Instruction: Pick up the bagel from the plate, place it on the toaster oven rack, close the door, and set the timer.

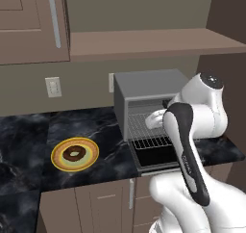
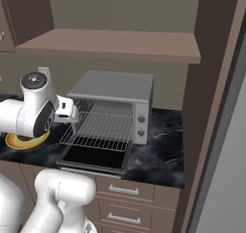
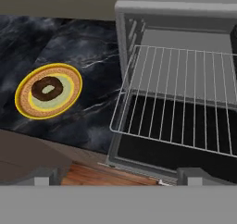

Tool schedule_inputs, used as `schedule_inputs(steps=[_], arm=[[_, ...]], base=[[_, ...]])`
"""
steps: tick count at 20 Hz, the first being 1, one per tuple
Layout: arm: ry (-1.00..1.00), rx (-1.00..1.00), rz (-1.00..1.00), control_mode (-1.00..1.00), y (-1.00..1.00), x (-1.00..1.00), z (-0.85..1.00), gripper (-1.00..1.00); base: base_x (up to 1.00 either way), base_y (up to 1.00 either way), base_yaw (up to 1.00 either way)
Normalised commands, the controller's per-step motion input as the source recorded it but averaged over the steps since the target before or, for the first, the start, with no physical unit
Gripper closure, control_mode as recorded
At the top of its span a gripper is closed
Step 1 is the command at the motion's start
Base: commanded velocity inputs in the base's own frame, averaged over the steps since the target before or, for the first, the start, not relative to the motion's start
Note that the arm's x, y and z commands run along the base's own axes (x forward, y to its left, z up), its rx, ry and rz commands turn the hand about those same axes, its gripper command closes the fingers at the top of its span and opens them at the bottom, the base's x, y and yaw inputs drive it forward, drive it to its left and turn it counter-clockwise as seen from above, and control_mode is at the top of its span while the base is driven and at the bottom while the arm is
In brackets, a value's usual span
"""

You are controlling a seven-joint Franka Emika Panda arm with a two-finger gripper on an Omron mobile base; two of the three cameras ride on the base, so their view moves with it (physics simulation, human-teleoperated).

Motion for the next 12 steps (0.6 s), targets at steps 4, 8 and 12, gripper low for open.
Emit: schedule_inputs(steps=[4,8,12], arm=[[0.0,0.0,0.02,-1.0,0.65,-0.03,-0.24,-1.0],[0.01,0.0,0.0,-1.0,0.49,0.0,-0.14,-1.0],[0.01,-0.03,-0.03,-1.0,0.47,0.01,-0.23,-1.0]], base=[[0.0,0.0,0.0],[0.0,0.0,0.0],[0.0,0.0,0.0]])
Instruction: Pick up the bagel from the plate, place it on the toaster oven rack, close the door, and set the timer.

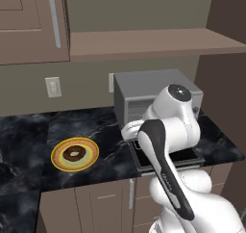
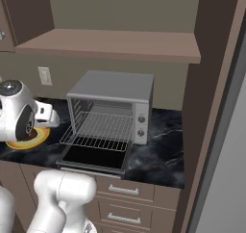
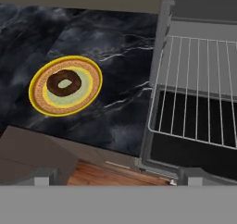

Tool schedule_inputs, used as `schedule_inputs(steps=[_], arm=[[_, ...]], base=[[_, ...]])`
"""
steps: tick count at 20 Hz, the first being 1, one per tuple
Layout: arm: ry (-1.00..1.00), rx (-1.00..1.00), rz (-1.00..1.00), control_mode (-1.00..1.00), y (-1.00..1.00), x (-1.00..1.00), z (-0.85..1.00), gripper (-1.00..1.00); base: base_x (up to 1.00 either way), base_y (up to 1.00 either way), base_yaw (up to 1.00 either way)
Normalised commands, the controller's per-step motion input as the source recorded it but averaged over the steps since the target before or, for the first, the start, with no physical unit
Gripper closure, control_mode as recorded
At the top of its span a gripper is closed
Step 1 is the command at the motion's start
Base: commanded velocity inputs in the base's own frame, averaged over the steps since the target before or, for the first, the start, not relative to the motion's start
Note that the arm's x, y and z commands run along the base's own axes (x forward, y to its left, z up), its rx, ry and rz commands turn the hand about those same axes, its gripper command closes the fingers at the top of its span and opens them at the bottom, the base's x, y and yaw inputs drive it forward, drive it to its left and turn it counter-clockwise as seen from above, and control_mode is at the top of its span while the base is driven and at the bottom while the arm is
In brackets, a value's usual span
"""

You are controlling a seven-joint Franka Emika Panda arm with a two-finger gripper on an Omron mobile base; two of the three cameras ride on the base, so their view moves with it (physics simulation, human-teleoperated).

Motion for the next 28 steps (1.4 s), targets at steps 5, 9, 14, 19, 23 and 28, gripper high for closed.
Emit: schedule_inputs(steps=[5,9,14,19,23,28], arm=[[0.01,0.0,-0.15,-1.0,0.29,0.03,-0.35,-1.0],[0.04,0.0,-0.22,-1.0,0.11,0.03,-0.3,-1.0],[0.08,0.05,-0.24,-1.0,0.17,0.15,-0.23,-1.0],[0.14,0.13,-0.19,-1.0,0.28,0.19,-0.02,-1.0],[0.22,0.11,-0.14,-1.0,0.37,0.26,-0.08,-1.0],[0.1,0.04,-0.09,-1.0,0.44,0.32,-0.38,-1.0]], base=[[0.0,0.0,0.0],[0.0,0.0,0.0],[0.0,0.0,0.0],[0.0,0.0,0.0],[0.0,0.0,0.0],[0.0,0.0,0.0]])
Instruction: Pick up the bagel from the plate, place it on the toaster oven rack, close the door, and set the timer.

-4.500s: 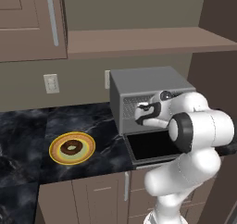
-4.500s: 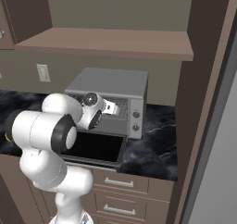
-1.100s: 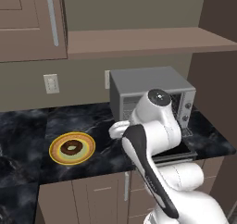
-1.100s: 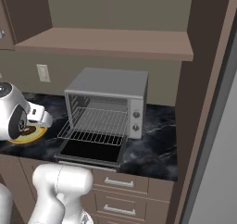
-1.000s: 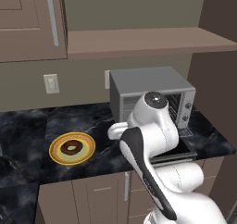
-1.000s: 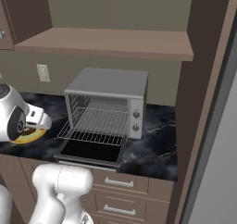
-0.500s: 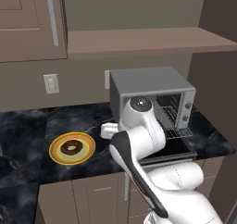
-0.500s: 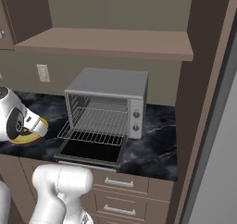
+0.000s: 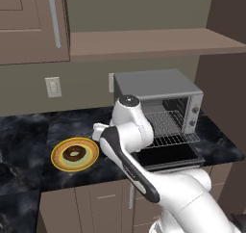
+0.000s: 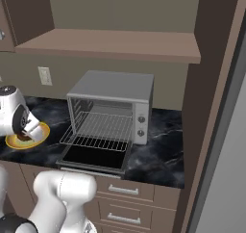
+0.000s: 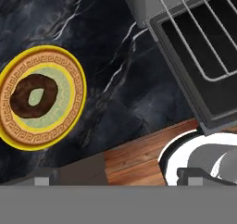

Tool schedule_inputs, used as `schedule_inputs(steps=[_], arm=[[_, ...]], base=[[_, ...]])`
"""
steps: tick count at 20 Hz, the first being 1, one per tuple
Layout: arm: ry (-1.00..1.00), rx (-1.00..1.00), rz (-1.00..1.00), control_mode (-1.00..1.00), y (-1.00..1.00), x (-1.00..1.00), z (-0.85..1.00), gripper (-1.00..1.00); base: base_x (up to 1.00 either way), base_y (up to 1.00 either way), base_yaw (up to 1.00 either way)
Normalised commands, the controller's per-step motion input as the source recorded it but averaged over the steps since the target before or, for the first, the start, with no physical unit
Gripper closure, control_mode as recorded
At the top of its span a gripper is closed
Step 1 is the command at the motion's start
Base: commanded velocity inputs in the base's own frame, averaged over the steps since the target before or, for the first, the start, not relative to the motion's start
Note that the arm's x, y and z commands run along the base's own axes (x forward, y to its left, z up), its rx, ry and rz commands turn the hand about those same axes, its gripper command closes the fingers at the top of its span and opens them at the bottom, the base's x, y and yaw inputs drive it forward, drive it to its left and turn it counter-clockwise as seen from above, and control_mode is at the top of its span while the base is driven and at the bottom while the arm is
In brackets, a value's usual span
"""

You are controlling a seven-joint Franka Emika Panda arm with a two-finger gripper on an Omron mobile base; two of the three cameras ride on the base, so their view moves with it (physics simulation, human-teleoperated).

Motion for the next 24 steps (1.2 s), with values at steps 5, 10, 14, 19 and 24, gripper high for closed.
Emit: schedule_inputs(steps=[5,10,14,19,24], arm=[[0.0,0.0,-0.06,-1.0,0.55,0.3,-0.44,-1.0],[0.0,0.0,-0.05,-1.0,0.45,0.42,-0.33,-1.0],[0.0,0.0,-0.1,-1.0,0.25,0.46,-0.21,-1.0],[0.0,0.0,-0.11,-1.0,0.13,0.38,-0.2,-1.0],[0.1,0.0,-0.02,-1.0,0.24,0.32,-0.3,-1.0]], base=[[0.0,0.0,0.0],[0.0,0.0,0.0],[0.0,0.0,0.0],[0.0,0.0,0.0],[0.0,0.0,0.0]])
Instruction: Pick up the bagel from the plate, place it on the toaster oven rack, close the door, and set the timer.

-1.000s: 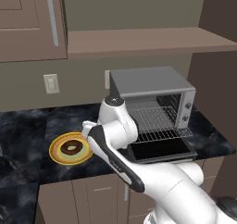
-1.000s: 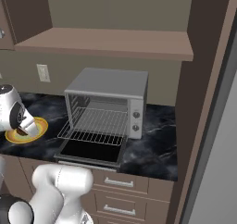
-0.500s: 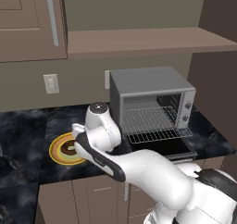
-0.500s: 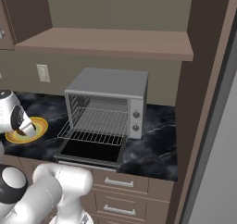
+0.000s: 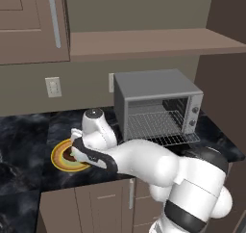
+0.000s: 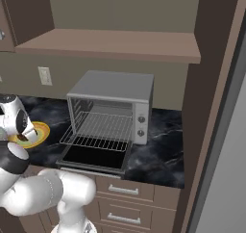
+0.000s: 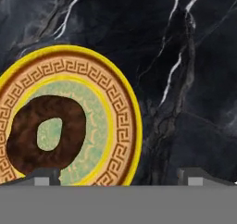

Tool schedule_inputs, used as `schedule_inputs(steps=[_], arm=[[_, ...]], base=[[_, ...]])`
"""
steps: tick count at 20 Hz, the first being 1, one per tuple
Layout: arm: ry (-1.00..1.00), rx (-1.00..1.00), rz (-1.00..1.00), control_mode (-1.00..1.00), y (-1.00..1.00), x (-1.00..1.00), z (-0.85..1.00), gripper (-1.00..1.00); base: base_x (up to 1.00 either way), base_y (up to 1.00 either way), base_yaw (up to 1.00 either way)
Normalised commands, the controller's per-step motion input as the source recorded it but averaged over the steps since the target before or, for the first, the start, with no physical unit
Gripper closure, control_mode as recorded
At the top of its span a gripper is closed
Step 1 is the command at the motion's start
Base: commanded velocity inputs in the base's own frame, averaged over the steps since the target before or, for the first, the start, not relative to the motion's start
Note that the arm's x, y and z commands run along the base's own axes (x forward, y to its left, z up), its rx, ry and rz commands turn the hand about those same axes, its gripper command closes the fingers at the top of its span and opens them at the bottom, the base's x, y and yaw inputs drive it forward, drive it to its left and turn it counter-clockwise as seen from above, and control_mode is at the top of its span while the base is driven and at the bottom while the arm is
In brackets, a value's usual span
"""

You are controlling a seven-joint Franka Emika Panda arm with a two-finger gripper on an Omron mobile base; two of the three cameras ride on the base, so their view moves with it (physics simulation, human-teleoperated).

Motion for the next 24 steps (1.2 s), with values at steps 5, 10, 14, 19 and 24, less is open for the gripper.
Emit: schedule_inputs(steps=[5,10,14,19,24], arm=[[0.19,0.0,0.0,-1.0,0.27,0.28,-0.32,-1.0],[0.07,0.0,0.0,-1.0,0.33,0.25,-0.15,-1.0],[0.0,0.0,0.0,-1.0,0.4,0.15,-0.14,-1.0],[0.0,0.0,0.0,-1.0,0.21,0.06,-0.25,-1.0],[0.0,0.0,0.0,-1.0,0.01,0.03,-0.29,-1.0]], base=[[0.0,0.0,0.0],[0.0,0.0,0.0],[0.0,0.0,0.0],[0.0,0.0,0.0],[0.0,0.0,0.0]])
